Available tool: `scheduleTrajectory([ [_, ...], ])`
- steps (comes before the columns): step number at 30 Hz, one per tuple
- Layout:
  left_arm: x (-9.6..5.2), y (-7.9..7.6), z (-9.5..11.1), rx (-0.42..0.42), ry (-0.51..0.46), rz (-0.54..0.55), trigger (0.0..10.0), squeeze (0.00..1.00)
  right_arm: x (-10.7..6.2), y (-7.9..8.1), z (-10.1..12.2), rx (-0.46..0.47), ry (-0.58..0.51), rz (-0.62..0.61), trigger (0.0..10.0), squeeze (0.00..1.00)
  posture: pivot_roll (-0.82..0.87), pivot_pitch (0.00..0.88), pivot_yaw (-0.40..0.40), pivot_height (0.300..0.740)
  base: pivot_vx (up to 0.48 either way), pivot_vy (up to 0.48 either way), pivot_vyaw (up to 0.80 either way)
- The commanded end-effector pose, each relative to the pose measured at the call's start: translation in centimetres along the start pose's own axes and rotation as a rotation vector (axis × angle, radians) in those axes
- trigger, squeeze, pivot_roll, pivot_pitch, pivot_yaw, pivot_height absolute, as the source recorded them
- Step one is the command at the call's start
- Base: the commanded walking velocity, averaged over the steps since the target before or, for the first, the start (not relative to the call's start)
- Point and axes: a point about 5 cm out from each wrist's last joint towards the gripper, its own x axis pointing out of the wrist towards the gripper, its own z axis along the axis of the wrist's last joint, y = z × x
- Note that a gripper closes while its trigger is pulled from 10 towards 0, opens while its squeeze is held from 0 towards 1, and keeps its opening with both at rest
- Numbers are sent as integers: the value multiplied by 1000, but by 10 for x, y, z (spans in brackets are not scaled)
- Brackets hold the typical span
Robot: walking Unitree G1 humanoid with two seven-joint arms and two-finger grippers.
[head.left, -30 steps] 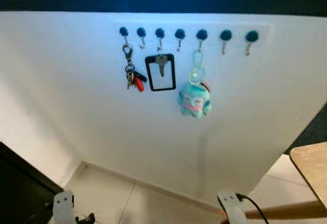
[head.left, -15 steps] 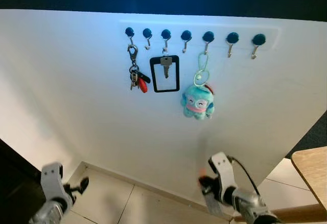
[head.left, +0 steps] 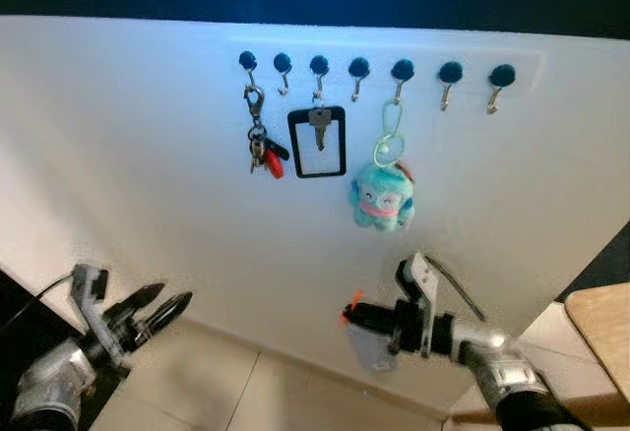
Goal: Hang keys on a hook
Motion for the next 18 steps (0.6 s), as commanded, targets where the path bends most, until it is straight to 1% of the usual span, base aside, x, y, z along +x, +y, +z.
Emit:
scheduleTrajectory([
  [1,-2,-1,5,24,22,-35,10000,0,4,7,5,-1,-17,58,10000,0,-106,53,77,740,0,0,-800],
  [2,2,-2,8,29,9,-54,10000,0,4,10,7,-2,-22,79,10000,0,-112,50,76,740,0,0,-800],
  [4,3,-3,9,33,6,-58,10000,0,4,11,8,-2,-23,86,10000,0,-112,50,76,740,0,0,-800],
  [5,6,-4,11,37,4,-71,10000,0,4,16,10,-4,-15,119,10000,0,-112,50,76,740,0,0,-800],
  [7,6,-5,12,39,5,-80,10000,0,4,19,12,-8,-18,137,10000,0,-115,46,79,740,0,0,-800],
  [8,7,-6,15,44,5,-103,10000,0,6,25,19,-6,-32,175,10000,0,-115,46,79,740,0,0,-631],
  [11,8,-10,19,58,13,-137,10000,0,7,34,29,-6,-51,222,10000,0,-115,46,79,740,0,0,-492],
  [13,8,-12,22,72,20,-163,10000,0,9,41,38,-23,-66,254,10000,0,-115,46,79,740,0,0,-444],
  [14,8,-12,22,72,20,-163,10000,0,9,41,38,-23,-66,254,10000,0,-115,46,79,740,0,0,-431],
  [15,9,-15,27,87,18,-191,10000,0,9,46,49,-44,-89,283,10000,0,-118,46,75,740,0,0,-425],
  [18,9,-17,30,95,16,-207,10000,0,9,48,56,-55,-107,285,10000,0,-118,46,75,740,0,0,-283],
])
